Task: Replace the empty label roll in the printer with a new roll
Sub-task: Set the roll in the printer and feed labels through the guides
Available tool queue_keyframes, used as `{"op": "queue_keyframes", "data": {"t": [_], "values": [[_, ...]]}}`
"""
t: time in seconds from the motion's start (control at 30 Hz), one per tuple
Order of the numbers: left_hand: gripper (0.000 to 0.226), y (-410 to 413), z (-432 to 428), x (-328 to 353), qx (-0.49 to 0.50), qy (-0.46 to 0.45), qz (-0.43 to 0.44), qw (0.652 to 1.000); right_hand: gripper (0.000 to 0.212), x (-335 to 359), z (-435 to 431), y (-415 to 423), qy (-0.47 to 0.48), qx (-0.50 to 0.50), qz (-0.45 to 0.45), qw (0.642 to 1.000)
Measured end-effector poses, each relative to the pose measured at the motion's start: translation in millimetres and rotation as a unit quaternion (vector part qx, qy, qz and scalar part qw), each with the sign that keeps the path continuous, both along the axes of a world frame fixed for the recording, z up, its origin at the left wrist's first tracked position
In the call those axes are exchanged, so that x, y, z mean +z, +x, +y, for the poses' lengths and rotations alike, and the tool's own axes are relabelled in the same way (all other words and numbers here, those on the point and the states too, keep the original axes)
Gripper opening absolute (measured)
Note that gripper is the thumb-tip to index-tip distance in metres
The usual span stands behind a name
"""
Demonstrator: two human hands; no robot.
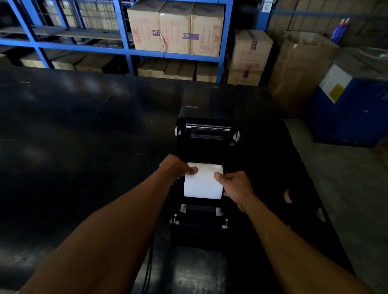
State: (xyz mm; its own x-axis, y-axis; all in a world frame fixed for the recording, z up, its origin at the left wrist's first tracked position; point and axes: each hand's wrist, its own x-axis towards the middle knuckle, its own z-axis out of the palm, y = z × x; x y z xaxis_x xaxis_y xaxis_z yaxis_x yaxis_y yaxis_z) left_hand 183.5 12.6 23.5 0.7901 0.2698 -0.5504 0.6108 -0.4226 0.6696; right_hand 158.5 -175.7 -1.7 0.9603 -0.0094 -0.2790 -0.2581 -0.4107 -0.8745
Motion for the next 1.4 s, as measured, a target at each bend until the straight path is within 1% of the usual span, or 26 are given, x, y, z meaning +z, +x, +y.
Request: {"op": "queue_keyframes", "data": {"t": [0.2,0.33,0.43,0.5,0.57,0.6,0.67,0.73,0.77,0.83,0.9,1.0,1.07,1.17,1.27,1.33,1.4], "values": [[0.067,-3,0,-5,-0.004,-0.013,-0.028,1.000,0.037,-2,0,-7,-0.055,-0.007,-0.022,0.998],[0.069,-9,0,-9,-0.013,0.011,-0.033,0.999,0.028,-5,2,-13,-0.073,-0.012,-0.035,0.997],[0.066,-15,-3,-11,0.000,0.043,-0.031,0.999,0.026,-7,5,-16,-0.072,-0.050,-0.060,0.994],[0.065,-18,-5,-9,0.017,0.058,-0.028,0.998,0.034,-9,5,-18,-0.067,-0.079,-0.062,0.993],[0.061,-22,-7,-6,0.013,0.097,-0.049,0.994,0.046,-13,2,-19,-0.071,-0.093,-0.051,0.992],[0.058,-24,-9,-4,-0.004,0.136,-0.073,0.988,0.050,-14,-1,-20,-0.078,-0.090,-0.050,0.992],[0.054,-27,-13,-1,-0.070,0.228,-0.139,0.961,0.062,-12,-3,-18,-0.118,-0.060,-0.066,0.989],[0.049,-28,-16,1,-0.150,0.277,-0.204,0.927,0.076,-5,-3,-12,-0.193,0.004,-0.104,0.976],[0.044,-27,-17,2,-0.186,0.287,-0.225,0.912,0.078,1,-3,-8,-0.229,0.045,-0.125,0.964],[0.035,-26,-18,1,-0.238,0.295,-0.244,0.893,0.072,11,-2,-3,-0.281,0.114,-0.152,0.941],[0.028,-27,-18,-3,-0.272,0.293,-0.247,0.883,0.063,14,-1,-1,-0.315,0.146,-0.158,0.924],[0.022,-31,-16,-6,-0.303,0.310,-0.274,0.858,0.056,14,3,-5,-0.357,0.155,-0.187,0.902],[0.020,-33,-16,-8,-0.320,0.335,-0.299,0.834,0.051,15,6,-10,-0.409,0.158,-0.219,0.872],[0.025,-37,-17,-9,-0.344,0.382,-0.289,0.807,0.040,14,11,-17,-0.468,0.170,-0.253,0.830],[0.035,-43,-17,-13,-0.354,0.411,-0.287,0.790,0.031,6,16,-25,-0.469,0.190,-0.263,0.821],[0.044,-48,-17,-16,-0.353,0.419,-0.293,0.783,0.030,1,18,-30,-0.461,0.194,-0.268,0.823],[0.046,-52,-18,-19,-0.350,0.435,-0.301,0.773,0.029,-1,18,-32,-0.455,0.188,-0.272,0.827]]}}
